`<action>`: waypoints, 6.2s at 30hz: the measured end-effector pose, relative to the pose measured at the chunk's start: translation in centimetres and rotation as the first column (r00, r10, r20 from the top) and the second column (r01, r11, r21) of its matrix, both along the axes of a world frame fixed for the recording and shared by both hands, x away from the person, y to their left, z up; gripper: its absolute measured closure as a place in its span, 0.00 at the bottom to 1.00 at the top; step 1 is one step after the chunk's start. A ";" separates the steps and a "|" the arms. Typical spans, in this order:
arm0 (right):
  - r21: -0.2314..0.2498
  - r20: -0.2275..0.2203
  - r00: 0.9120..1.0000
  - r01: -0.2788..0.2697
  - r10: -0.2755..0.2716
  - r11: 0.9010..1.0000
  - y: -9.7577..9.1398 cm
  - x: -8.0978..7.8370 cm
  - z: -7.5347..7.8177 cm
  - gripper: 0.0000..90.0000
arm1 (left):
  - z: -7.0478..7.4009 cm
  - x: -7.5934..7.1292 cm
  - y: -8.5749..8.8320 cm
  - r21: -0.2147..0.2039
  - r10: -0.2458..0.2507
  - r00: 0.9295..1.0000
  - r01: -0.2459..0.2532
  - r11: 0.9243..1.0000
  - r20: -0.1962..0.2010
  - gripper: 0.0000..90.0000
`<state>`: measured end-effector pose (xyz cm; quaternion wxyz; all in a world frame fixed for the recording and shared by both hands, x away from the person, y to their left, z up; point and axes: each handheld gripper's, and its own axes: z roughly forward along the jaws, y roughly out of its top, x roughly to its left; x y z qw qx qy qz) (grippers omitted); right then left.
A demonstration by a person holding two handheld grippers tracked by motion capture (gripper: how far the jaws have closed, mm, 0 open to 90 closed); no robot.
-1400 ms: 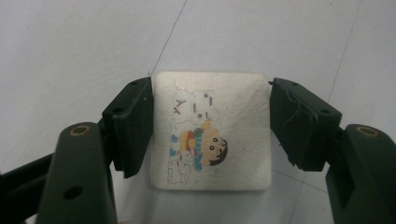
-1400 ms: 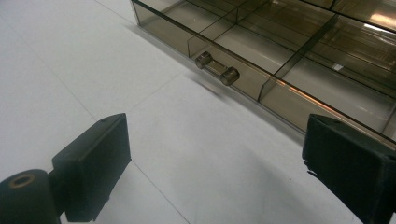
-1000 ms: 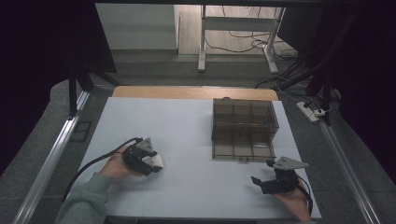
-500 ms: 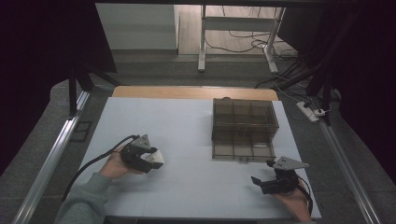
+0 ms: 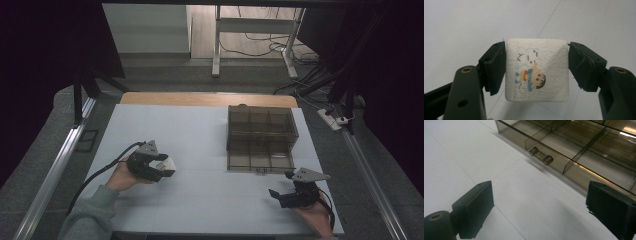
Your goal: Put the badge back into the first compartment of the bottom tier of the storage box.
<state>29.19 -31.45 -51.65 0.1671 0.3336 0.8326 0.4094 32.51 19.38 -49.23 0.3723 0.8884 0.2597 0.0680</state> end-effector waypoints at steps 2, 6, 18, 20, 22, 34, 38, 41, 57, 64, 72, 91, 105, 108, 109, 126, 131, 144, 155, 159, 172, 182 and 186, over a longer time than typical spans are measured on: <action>0.000 0.000 1.000 0.000 0.000 1.000 0.0 0.0 0.0 0.08 | 0.1 0.0 0.0 -0.013 0.001 1.000 -0.001 1.000 -0.005 0.36; -0.004 -0.003 1.000 -0.001 0.001 1.000 0.0 0.0 0.0 0.08 | 0.5 -0.2 -0.2 -0.010 0.002 1.000 -0.001 1.000 0.010 0.36; -0.004 -0.003 1.000 -0.004 0.004 1.000 0.1 0.1 -0.1 0.08 | 0.8 -0.1 -0.5 -0.048 0.002 1.000 -0.001 0.999 0.013 0.36; -0.005 -0.003 1.000 -0.003 0.003 1.000 0.1 0.1 -0.1 0.08 | 0.9 -0.1 -0.7 -0.046 0.000 1.000 0.001 0.999 0.016 0.36; 0.000 -0.002 1.000 -0.003 0.003 1.000 0.1 0.1 0.0 0.08 | 1.0 0.0 -0.9 -0.047 -0.002 1.000 0.003 0.999 0.017 0.36; -0.004 0.002 1.000 -0.003 0.003 1.000 0.2 0.1 0.0 0.08 | 1.2 0.3 -2.2 -0.060 -0.016 1.000 0.017 0.998 0.021 0.36; -0.005 0.002 1.000 -0.003 0.003 1.000 0.2 0.1 0.0 0.08 | 1.3 0.3 -2.8 -0.056 -0.023 0.999 0.024 0.998 0.028 0.36; 0.001 0.010 1.000 -0.004 0.004 1.000 0.2 0.0 0.1 0.09 | 1.4 0.4 -3.1 -0.064 -0.028 0.999 0.030 0.998 0.028 0.36; -0.002 0.009 1.000 -0.005 0.005 1.000 0.2 0.0 0.0 0.09 | 1.8 1.1 -5.2 -0.066 -0.057 0.998 0.059 0.996 0.038 0.36; -0.001 0.008 1.000 -0.007 0.007 1.000 0.3 0.1 0.0 0.09 | 2.1 1.3 -6.3 -0.069 -0.078 0.996 0.081 0.994 0.045 0.36; -0.001 0.008 1.000 -0.006 0.006 1.000 0.2 0.1 0.0 0.09 | 2.5 1.4 -7.4 -0.071 -0.095 0.994 0.098 0.993 0.053 0.36; -0.002 0.005 1.000 -0.007 0.007 1.000 0.3 0.1 0.0 0.09 | 3.1 1.7 -9.4 -0.069 -0.138 0.988 0.143 0.987 0.073 0.36; -0.004 0.007 1.000 -0.009 0.009 1.000 0.2 0.1 0.0 0.09 | 3.2 1.8 -10.6 -0.072 -0.162 0.984 0.168 0.983 0.079 0.36; -0.004 0.006 1.000 -0.009 0.009 1.000 0.2 0.1 0.0 0.09 | 3.2 1.9 -10.9 -0.074 -0.165 0.983 0.171 0.982 0.079 0.36; -0.004 0.006 1.000 -0.009 0.009 1.000 0.2 0.1 0.0 0.09 | 3.2 1.9 -11.0 -0.075 -0.164 0.983 0.170 0.983 0.078 0.36; -0.014 0.006 1.000 -0.008 0.009 1.000 0.2 0.0 0.0 0.09 | 3.5 2.3 -12.7 -0.081 -0.189 0.977 0.197 0.977 0.095 0.36; -0.009 0.008 1.000 -0.008 0.008 1.000 0.2 0.0 0.0 0.09 | 3.5 2.4 -13.1 -0.079 -0.196 0.976 0.204 0.976 0.095 0.36; -0.009 0.008 1.000 -0.008 0.008 1.000 0.2 0.0 0.0 0.09 | 3.5 2.8 -14.2 -0.083 -0.208 0.973 0.216 0.973 0.095 0.36; -0.008 0.009 1.000 -0.006 0.006 1.000 0.2 0.0 0.0 0.09 | 3.5 3.4 -15.2 -0.090 -0.215 0.972 0.224 0.970 0.098 0.36; -0.010 0.008 1.000 -0.006 0.006 1.000 0.2 0.0 0.0 0.09 | 3.5 3.7 -15.7 -0.088 -0.218 0.971 0.227 0.970 0.103 0.36; -0.007 0.015 1.000 0.000 0.000 1.000 0.0 -0.2 0.2 0.09 | 3.2 5.1 -17.8 -0.089 -0.216 0.971 0.225 0.970 0.099 0.36; -0.003 0.020 1.000 -0.004 0.004 1.000 0.0 -0.3 0.3 0.09 | 3.3 6.3 -18.8 -0.083 -0.201 0.975 0.209 0.974 0.100 0.36; -0.007 0.018 1.000 -0.004 0.005 1.000 0.0 -0.3 0.3 0.09 | 3.0 6.8 -19.3 -0.077 -0.200 0.976 0.206 0.975 0.086 0.36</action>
